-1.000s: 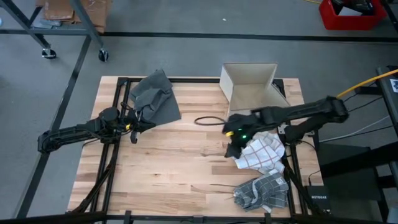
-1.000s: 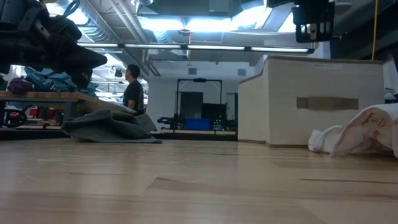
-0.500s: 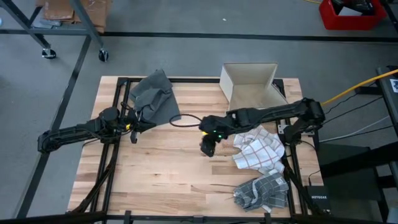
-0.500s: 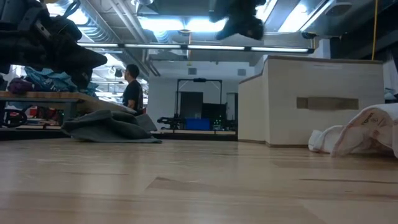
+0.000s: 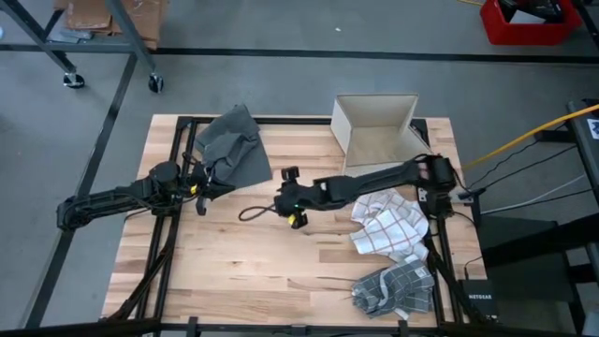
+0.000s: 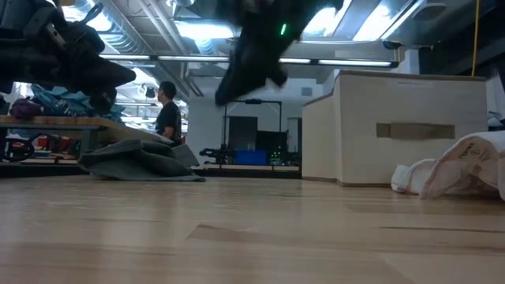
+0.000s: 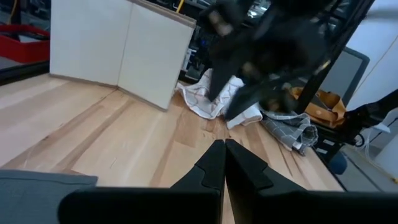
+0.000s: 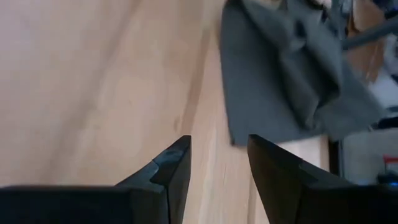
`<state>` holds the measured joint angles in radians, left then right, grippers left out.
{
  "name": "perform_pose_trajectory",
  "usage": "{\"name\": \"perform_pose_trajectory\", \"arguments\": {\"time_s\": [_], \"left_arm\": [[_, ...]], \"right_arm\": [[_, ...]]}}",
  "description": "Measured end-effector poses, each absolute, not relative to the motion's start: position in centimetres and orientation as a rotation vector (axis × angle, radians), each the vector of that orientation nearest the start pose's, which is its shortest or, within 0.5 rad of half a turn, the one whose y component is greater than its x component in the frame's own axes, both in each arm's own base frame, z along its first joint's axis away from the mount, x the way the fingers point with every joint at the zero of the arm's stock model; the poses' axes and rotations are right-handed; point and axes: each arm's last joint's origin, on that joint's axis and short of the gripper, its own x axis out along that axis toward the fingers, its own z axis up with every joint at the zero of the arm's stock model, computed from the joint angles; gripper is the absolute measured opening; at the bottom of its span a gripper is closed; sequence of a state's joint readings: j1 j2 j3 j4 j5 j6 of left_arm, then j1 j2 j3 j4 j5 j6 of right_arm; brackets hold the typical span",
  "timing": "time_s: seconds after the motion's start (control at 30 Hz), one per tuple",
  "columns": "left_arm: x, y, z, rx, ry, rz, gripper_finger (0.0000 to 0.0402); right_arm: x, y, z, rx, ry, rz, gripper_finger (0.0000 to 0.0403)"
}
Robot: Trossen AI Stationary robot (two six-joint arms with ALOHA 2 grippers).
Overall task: Fold towel
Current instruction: Fold the gray kitchen towel
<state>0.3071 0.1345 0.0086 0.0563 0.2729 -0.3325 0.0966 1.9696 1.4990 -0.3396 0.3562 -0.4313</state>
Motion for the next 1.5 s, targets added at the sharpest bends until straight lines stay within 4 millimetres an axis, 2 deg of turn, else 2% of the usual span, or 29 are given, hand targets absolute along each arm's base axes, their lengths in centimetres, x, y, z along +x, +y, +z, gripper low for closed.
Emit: {"name": "perform_pose_trajectory", "arguments": {"time_s": [0.2,0.33,0.53,0.97,1.2,1.33,1.5], "left_arm": [[10.2,2.4,16.1,-0.360,0.059,0.045,0.0004],[10.2,2.4,16.1,-0.360,0.058,0.045,0.0004],[10.2,2.4,16.1,-0.360,0.058,0.045,0.0004],[10.2,2.4,16.1,-0.367,0.057,0.045,0.0004],[10.2,2.4,16.1,-0.366,0.057,0.045,0.0004],[10.2,2.4,16.1,-0.383,0.056,0.045,0.0004],[10.2,2.4,16.1,-0.412,0.057,0.047,0.0004]], "right_arm": [[45.1,0.1,18.1,-0.560,0.871,-0.132,0.0163],[46.3,-1.8,16.5,-0.530,0.815,-0.180,0.0163],[47.2,-4.0,14.5,-0.482,0.775,-0.155,0.0163],[47.9,-6.4,11.0,-0.461,0.764,-0.160,0.0163],[48.2,-7.6,10.1,-0.462,0.747,-0.212,0.0163],[48.9,-8.2,9.4,-0.402,0.747,-0.208,0.0163],[49.5,-8.4,8.5,-0.383,0.771,-0.196,0.0140]]}}
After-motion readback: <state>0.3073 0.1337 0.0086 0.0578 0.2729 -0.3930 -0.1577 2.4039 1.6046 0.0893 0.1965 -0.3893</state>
